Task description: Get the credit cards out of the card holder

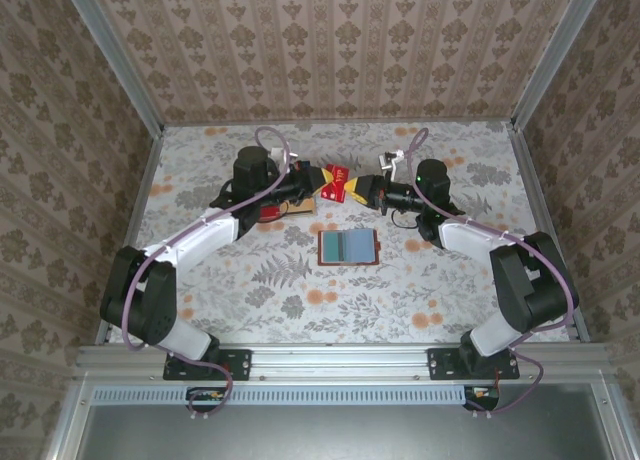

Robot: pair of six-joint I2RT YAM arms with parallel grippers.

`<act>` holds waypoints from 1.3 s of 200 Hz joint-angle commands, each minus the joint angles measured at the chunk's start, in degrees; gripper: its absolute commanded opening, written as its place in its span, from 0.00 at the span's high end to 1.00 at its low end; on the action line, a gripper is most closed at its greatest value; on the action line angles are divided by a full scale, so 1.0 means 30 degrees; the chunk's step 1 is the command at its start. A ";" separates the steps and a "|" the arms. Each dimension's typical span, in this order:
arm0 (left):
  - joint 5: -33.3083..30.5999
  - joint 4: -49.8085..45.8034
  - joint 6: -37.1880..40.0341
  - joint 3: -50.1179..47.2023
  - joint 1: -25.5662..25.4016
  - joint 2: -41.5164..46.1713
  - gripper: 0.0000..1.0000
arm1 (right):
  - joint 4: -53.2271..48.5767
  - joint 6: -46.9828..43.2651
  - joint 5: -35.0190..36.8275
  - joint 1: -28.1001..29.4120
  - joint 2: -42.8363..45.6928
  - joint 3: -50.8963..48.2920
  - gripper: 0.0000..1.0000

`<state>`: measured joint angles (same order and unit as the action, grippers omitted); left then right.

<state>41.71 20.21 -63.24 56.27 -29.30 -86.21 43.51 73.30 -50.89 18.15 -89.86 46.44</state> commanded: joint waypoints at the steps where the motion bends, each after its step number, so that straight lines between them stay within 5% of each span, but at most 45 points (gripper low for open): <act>1: 0.0980 0.0706 0.0328 -0.0045 0.0010 0.0142 1.00 | -0.0247 -0.0538 -0.0151 0.0098 -0.0060 0.0240 0.98; 22: 0.0599 -0.1569 0.1899 0.0257 0.0168 0.0621 1.00 | -0.2757 -0.1902 0.0186 0.0078 0.0376 0.0347 0.84; 50: -0.0271 -0.3931 0.4568 0.0032 0.0705 0.1411 1.00 | -0.8318 -0.5506 0.1822 0.0053 0.1812 0.0698 0.39; 82: -0.2778 -0.8359 0.8807 0.0127 0.1686 0.2322 1.00 | -1.4079 -0.9242 0.4667 -0.0159 0.3247 0.1367 0.21; 143: -0.3538 -1.2611 1.4991 0.0165 0.4352 0.4284 1.00 | -2.0223 -1.4209 1.0684 -0.0392 0.4522 0.1689 0.08; 169: -0.3239 -1.4816 1.7595 0.1244 0.5979 0.4331 1.00 | -2.0474 -1.4735 1.1091 -0.0459 0.4710 0.1424 0.03; 210: -0.5076 -1.6936 2.3945 0.2741 0.6190 0.4402 1.00 | -2.0338 -1.4910 1.1129 -0.0556 0.4493 0.1272 0.00; 260: -0.2642 -1.9657 3.2453 0.5037 0.7256 0.3008 1.00 | -2.0254 -1.4910 1.0490 -0.0561 0.3954 0.1323 0.00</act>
<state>30.11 -32.51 16.78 66.98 -9.47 -74.74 -15.70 29.74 -19.25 16.73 -77.28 50.54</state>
